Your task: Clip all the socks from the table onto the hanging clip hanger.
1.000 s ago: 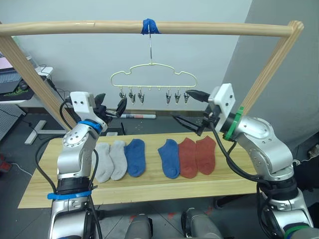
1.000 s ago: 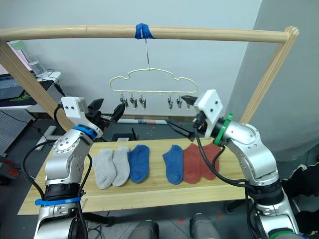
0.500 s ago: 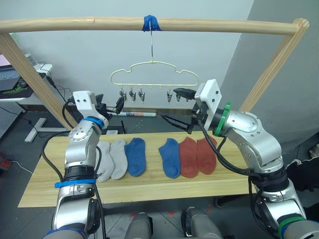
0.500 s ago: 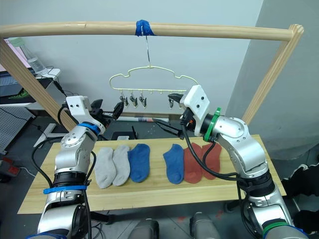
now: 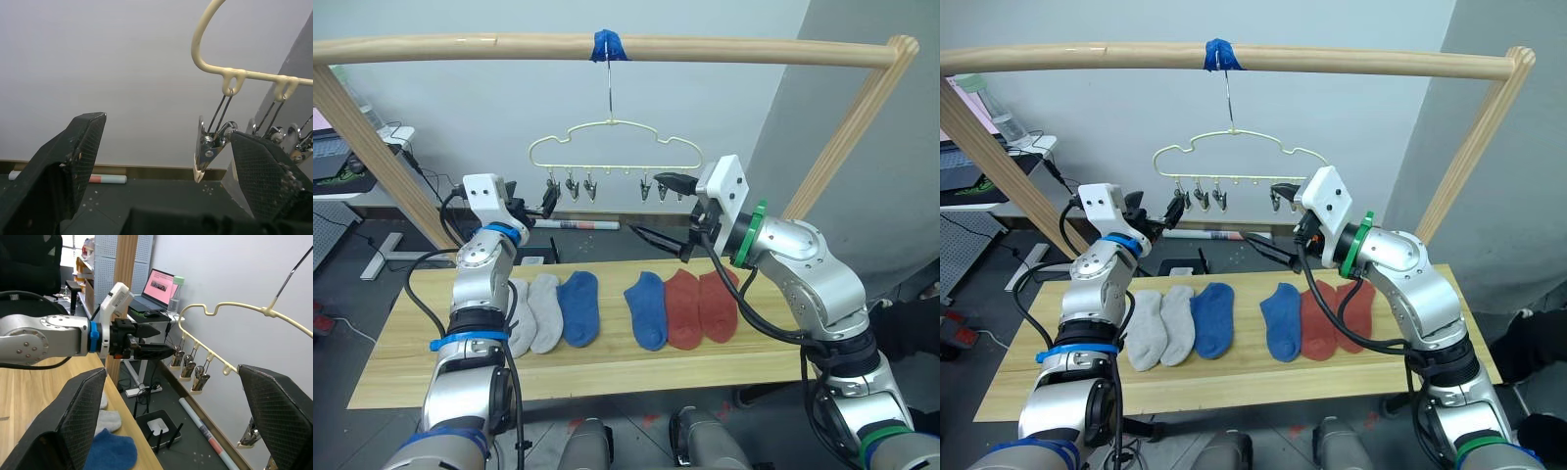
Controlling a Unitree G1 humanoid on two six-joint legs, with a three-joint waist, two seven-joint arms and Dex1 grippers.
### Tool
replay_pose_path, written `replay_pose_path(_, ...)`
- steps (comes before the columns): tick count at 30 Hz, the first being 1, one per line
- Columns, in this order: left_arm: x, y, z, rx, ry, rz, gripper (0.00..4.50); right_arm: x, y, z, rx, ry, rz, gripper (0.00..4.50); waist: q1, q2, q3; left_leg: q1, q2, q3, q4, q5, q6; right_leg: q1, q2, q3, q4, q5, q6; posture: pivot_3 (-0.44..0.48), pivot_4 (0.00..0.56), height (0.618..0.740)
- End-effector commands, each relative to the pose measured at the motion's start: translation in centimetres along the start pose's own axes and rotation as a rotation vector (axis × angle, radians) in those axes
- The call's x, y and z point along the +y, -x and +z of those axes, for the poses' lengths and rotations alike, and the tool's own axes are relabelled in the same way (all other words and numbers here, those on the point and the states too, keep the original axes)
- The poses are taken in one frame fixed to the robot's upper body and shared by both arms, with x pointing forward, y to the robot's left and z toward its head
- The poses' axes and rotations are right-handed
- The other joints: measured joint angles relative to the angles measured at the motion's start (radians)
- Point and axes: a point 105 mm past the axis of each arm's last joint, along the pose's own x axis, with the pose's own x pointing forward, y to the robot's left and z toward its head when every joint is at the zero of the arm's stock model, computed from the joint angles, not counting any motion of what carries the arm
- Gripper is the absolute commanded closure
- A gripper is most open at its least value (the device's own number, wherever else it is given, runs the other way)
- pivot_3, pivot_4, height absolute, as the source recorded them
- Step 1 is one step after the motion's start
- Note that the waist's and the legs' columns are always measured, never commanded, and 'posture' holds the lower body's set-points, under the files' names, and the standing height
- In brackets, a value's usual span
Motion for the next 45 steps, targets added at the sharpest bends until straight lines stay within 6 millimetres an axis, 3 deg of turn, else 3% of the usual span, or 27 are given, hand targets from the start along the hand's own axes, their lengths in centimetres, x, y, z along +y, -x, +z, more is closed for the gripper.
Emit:
replay_pose_path(1, -0.1, -0.6, 1.5, -0.05, -0.033, -0.019, 0.01, 0.0, 0.0, 2.1, -0.063, 0.053, 0.014, 0.0, -0.002, 0.0, 0.0, 0.0, 0.0, 0.0, 0.0, 0.0, 0.0, 0.0, 0.0, 0.0, 0.0, 0.0, 0.0, -0.064, 0.152, 0.74)
replay_pose_path(19, 0.2, -0.4, 0.8, -0.029, -0.054, -0.018, 0.01, -0.1, 0.0, 2.0, -0.065, 0.035, 0.004, 0.0, -0.015, 0.0, 0.0, 0.0, 0.0, 0.0, 0.0, 0.0, 0.0, 0.0, 0.0, 0.0, 0.0, 0.0, 0.0, -0.063, 0.159, 0.74)
replay_pose_path(33, 0.1, -1.4, 1.7, -0.067, -0.063, -0.007, 0.01, -0.2, 0.0, 1.9, -0.06, 0.042, -0.006, 0.0, -0.015, 0.0, 0.001, 0.0, 0.0, 0.0, 0.0, 0.0, 0.0, 0.0, 0.0, 0.0, 0.0, 0.0, 0.0, -0.061, 0.156, 0.74)
replay_pose_path(36, -0.1, -1.5, 2.1, -0.089, -0.057, -0.014, 0.56, -0.2, 0.1, 1.8, -0.058, 0.043, -0.003, 0.0, -0.015, 0.0, 0.001, 0.0, 0.0, 0.0, 0.0, 0.0, 0.0, 0.0, 0.0, 0.0, 0.0, 0.0, 0.0, -0.06, 0.157, 0.74)
replay_pose_path(40, -0.2, -1.4, 2.0, -0.091, -0.034, -0.022, 1.66, -0.2, 0.0, 1.8, -0.059, 0.044, -0.002, 0.0, -0.015, 0.0, 0.001, 0.0, 0.0, 0.0, 0.0, 0.0, 0.0, 0.0, 0.0, 0.0, 0.0, 0.0, 0.0, -0.058, 0.154, 0.74)
replay_pose_path(45, -0.3, -1.4, 2.0, -0.089, -0.043, -0.029, 1.66, -0.1, 0.0, 1.8, -0.06, 0.043, 0.0, 0.0, -0.015, 0.0, 0.001, 0.0, 0.0, 0.0, 0.0, 0.0, 0.0, 0.0, 0.0, 0.0, 0.0, 0.0, 0.0, -0.052, 0.154, 0.74)
